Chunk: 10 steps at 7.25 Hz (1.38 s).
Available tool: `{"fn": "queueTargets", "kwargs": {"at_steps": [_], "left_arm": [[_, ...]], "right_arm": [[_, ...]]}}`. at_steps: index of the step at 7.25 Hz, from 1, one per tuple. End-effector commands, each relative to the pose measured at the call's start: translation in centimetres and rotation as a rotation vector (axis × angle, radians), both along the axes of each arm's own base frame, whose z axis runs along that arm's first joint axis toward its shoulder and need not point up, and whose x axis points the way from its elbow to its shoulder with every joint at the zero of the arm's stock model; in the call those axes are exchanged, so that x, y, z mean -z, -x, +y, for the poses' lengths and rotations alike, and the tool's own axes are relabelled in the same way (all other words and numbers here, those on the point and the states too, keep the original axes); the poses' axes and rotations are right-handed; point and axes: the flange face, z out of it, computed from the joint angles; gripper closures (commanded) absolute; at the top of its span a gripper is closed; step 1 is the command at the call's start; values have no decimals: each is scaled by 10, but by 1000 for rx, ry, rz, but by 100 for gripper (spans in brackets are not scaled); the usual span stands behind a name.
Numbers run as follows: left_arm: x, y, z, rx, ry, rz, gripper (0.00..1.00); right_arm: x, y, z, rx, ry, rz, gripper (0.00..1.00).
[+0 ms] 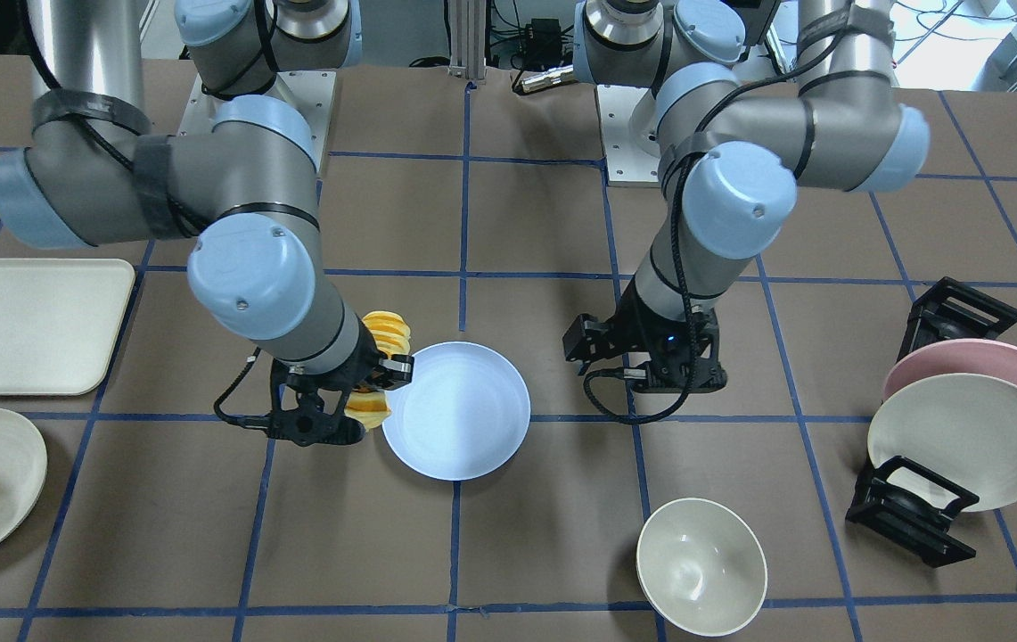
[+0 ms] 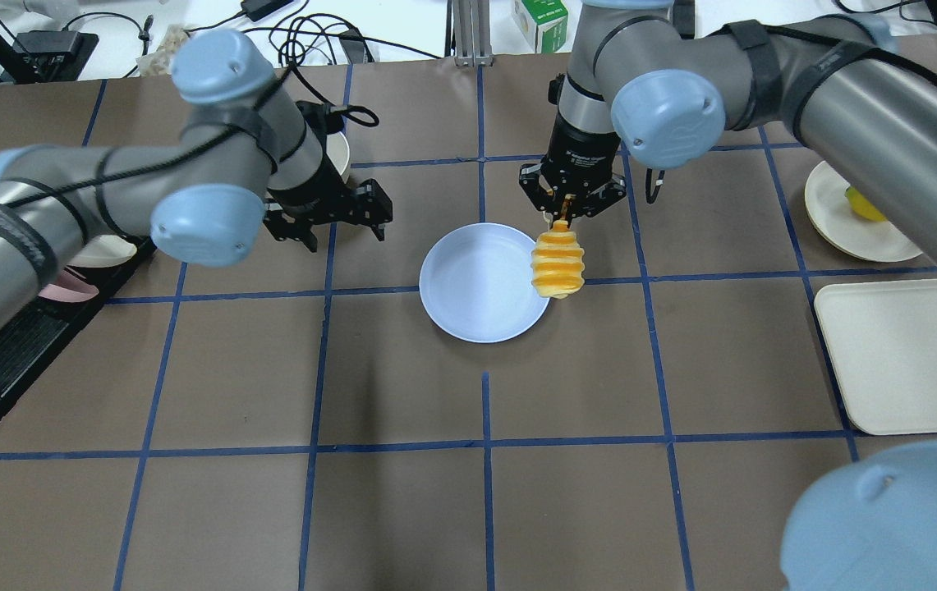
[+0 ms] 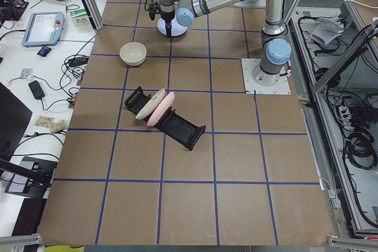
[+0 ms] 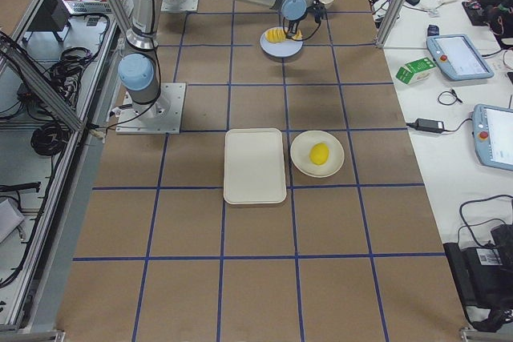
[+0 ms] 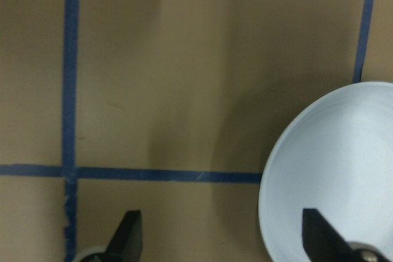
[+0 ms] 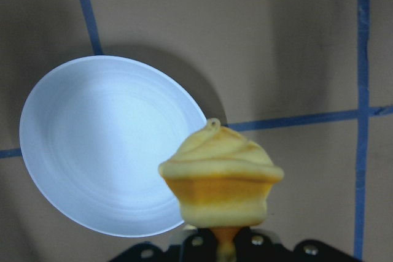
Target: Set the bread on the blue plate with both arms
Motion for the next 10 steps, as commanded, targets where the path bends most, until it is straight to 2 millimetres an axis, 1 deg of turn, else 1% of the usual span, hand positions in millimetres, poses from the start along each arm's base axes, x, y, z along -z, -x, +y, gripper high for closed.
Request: {"fn": "queueTargets", "kwargs": {"at_steps": [1,2,3,4,5,6,7,8,9,10], "left_arm": [[-112,-35,16,118,-24,-109,0],[-148,-39,25,113,28,-104,0],[-165,-23,34,116,70,-4,0],[-173,-21,46,122,74,17,0],[-172,-27,53,119,55,-31,0],[-170,-35,50,124,24,-105,0],[-170,-37,48,135,19,-110,0],[-180,-41,44,175,37,-101,0],[-181,-39,41,164,39,-88,0],[-174,-35,41,147,34,-49,0]], "right_arm": [[35,-52,0,-71,65,-15,100],[45,-62,4,-90,52,-12,100],[63,-78,8,-95,39,-8,100],[81,-94,11,-112,67,-12,100],[91,-95,13,-101,67,-11,100],[100,-93,17,-98,71,-13,87],[105,-93,18,-98,99,-20,49],[110,-92,21,-98,102,-21,16],[109,-92,22,-101,111,-24,1],[107,-91,21,-101,117,-21,0]]}}
